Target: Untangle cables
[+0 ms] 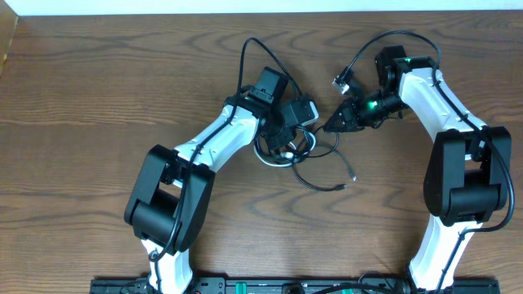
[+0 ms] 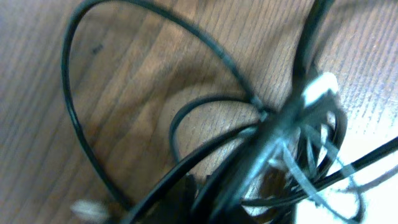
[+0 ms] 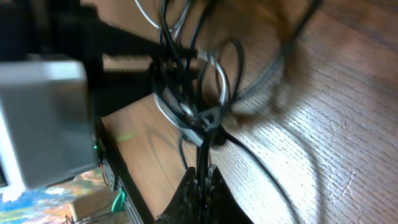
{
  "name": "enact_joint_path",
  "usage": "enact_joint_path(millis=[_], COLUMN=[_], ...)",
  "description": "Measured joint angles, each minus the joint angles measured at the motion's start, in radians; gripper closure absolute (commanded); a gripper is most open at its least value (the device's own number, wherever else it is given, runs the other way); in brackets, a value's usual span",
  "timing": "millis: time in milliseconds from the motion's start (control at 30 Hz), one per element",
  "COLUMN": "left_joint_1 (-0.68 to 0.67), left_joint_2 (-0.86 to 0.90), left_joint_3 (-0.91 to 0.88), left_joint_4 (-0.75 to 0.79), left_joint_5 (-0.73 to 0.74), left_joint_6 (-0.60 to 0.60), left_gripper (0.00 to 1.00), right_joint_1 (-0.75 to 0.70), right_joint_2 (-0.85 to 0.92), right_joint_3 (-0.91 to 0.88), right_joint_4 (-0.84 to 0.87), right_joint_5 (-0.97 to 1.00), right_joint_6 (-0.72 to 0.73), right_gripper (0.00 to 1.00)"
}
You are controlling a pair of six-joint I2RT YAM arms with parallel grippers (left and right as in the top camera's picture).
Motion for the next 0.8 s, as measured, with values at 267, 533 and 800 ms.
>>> enact_joint_path(millis=[267, 533, 800], left_joint_1=[0.051, 0.232, 0.399], left_joint_2=[0.006, 0.006, 0.006], left_joint_3=[0.0, 0.0, 0.0], left_joint_4=[0.052, 0.059, 0.066], left_joint_5=[0.007, 0.127, 0.483], left_joint_6=[-0.142, -0.392, -0.454], left_gripper=[0.93, 0.92, 0.93], right_joint_1=[-0.002, -0.014, -0.038], right_joint_2=[0.0, 0.0, 0.0], right_joint_3=[0.0, 0.0, 0.001], right_joint_4=[-0.005, -0.017, 0.006], right_joint_5=[-0.076, -0.177, -0.243], right_joint_6=[-0.034, -0.068, -0.067], right_gripper=[0.99, 0.99, 0.63])
